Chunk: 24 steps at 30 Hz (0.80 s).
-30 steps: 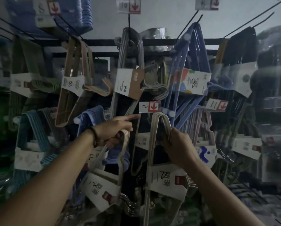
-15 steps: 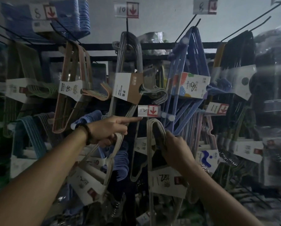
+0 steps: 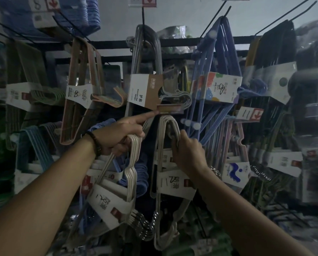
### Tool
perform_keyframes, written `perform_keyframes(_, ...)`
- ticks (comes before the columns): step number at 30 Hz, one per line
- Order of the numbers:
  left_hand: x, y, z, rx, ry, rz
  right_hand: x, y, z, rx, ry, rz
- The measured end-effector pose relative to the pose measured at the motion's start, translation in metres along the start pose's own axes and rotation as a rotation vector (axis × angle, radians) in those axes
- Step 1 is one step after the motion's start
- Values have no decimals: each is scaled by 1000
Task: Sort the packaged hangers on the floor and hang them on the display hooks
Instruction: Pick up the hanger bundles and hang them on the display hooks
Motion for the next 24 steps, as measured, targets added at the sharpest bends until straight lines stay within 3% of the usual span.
perform_keyframes(10,-1,-7,-2,-43,10,16,32,-50,29,29,-169,-151)
perform_keyframes(16,8,-16,-7,-41,-9,69,51,-96,48,-242,-146,-268)
perform_keyframes(24,18,-27,-6,-23,-118,134,82,-121,60,-226,-117,-270)
Point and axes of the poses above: each hand's wrist, its own x-axis towards the middle knuckle, its own y-axis out of the back of the hand, z = x × y, the point moved 6 cm from there along x, towards the middle knuckle, and after that the axes turned 14 degrees about y, right-handed, at the moved point
